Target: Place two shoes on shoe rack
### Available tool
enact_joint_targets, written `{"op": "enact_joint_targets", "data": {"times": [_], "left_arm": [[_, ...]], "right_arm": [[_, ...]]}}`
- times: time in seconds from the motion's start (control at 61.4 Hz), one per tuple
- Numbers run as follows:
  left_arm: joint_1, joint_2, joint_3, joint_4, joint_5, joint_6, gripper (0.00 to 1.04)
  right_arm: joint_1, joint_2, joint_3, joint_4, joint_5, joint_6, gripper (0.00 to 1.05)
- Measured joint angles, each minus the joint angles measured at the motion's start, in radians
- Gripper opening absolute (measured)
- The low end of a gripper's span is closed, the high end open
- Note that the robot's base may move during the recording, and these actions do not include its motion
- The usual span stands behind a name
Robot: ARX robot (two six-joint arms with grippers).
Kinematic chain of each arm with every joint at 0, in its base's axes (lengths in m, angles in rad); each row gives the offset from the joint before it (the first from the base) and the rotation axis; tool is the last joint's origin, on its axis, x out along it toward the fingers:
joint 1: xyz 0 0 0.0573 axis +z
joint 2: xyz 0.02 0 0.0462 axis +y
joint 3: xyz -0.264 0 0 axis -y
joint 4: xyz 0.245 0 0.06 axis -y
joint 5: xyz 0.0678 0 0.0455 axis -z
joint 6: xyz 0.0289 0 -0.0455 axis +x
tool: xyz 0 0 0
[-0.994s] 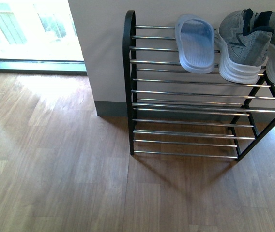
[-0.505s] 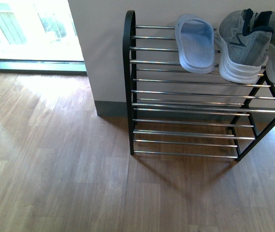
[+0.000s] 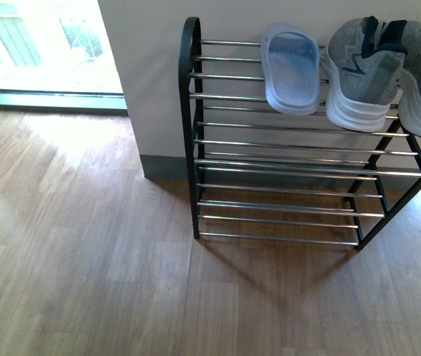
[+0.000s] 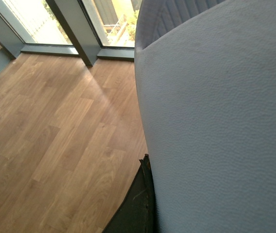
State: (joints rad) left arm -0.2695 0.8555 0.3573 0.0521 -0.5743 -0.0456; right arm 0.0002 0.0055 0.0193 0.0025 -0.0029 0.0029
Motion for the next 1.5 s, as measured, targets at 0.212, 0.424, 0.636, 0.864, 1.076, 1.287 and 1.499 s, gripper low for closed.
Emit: {"op": "enact_joint_targets", "data": {"times": [0.212, 0.424, 0.636, 0.864, 1.076, 1.287, 1.499], "left_arm": [[-0.004, 0.001, 0.0, 0.0, 0.006, 0.0, 0.02], [-0.003, 0.001, 0.0, 0.0, 0.001, 0.0, 0.02], [0.01, 0.135, 0.055, 0.138, 0.145, -0.084, 0.02], [0.004, 0.531, 0.318, 0.225, 0.34, -0.093, 0.02], [-0.009, 0.848, 0.563, 0.223, 0.384, -0.137, 0.02], [-0.026, 1.14, 0.872, 0.142, 0.44, -0.132, 0.02], [-0.025, 1.393, 1.236, -0.004, 0.475, -0.097, 0.02]], "right_arm": [[0.0, -0.002, 0.0, -0.001, 0.007, 0.0, 0.96], [0.0, -0.002, 0.0, -0.001, 0.006, 0.0, 0.96], [0.0, -0.002, 0.0, -0.001, 0.006, 0.0, 0.96], [0.0, -0.002, 0.0, -0.001, 0.006, 0.0, 0.96], [0.0, -0.002, 0.0, -0.001, 0.006, 0.0, 0.96], [0.0, -0.002, 0.0, -0.001, 0.006, 0.0, 0.96], [0.0, -0.002, 0.0, -0.001, 0.006, 0.0, 0.96]]}}
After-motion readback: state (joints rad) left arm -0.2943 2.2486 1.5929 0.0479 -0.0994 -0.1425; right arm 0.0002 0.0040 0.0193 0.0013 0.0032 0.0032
